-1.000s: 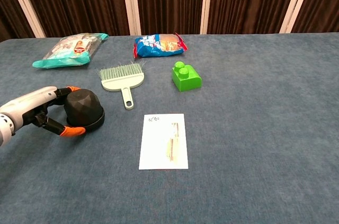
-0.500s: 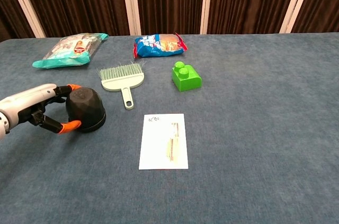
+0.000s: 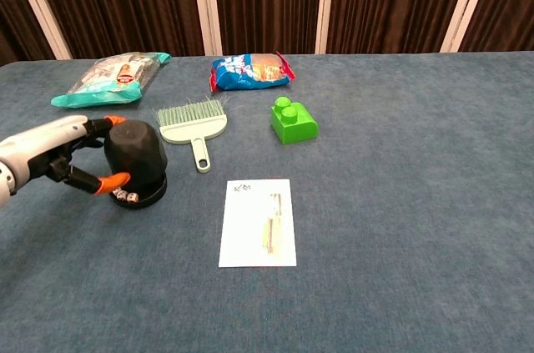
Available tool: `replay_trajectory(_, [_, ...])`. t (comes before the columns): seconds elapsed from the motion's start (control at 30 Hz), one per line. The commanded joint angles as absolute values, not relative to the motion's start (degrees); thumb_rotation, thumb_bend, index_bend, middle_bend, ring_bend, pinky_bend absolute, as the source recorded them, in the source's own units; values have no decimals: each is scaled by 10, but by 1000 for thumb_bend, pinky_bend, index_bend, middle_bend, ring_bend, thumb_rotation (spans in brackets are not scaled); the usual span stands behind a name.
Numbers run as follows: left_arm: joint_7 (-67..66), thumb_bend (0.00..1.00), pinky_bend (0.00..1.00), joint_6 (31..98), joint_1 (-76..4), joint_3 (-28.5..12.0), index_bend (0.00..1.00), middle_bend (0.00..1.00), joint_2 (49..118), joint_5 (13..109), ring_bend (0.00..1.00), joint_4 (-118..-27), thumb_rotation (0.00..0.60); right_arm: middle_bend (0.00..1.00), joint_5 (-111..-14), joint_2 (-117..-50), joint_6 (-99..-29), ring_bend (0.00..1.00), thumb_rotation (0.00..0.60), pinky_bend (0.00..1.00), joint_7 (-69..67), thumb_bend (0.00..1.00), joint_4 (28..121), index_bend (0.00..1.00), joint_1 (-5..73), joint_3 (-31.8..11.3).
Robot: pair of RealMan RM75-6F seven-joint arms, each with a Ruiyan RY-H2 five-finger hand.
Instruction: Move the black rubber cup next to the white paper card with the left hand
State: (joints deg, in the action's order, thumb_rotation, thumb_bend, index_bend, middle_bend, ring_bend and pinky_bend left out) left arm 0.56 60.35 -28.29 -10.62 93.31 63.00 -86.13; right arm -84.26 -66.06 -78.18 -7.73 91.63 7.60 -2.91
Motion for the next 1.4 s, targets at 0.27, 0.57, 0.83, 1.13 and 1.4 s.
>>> replay_trajectory(0.27, [18, 617, 0, 607, -315, -141, 190, 171, 963, 659, 0, -878, 600, 35, -843, -663, -778, 106, 600, 36, -76, 223, 916, 79, 79, -29])
replay_trajectory(0.57, [-24, 611, 0, 546, -353, -141, 184, 164, 986, 599, 0, -873, 600, 35, -842, -660, -784, 106, 600, 36, -83, 222, 913, 79, 77, -31])
replay_trajectory(0.83, [-60, 600, 0, 547, -360, -125, 183, 149, 1001, 578, 0, -863, 600, 35, -841, -658, -782, 106, 600, 36, -88, 222, 914, 79, 77, -31])
replay_trajectory(1.13, [-104, 552, 0, 543, -364, -109, 171, 77, 1002, 552, 0, -859, 600, 35, -841, -656, -781, 106, 600, 36, -88, 223, 916, 79, 77, -32])
replay_trajectory(1.4, [-113, 382, 0, 529, -372, -104, 114, 0, 986, 551, 0, -872, 600, 35, -838, -657, -780, 106, 600, 36, -86, 222, 915, 79, 78, -32])
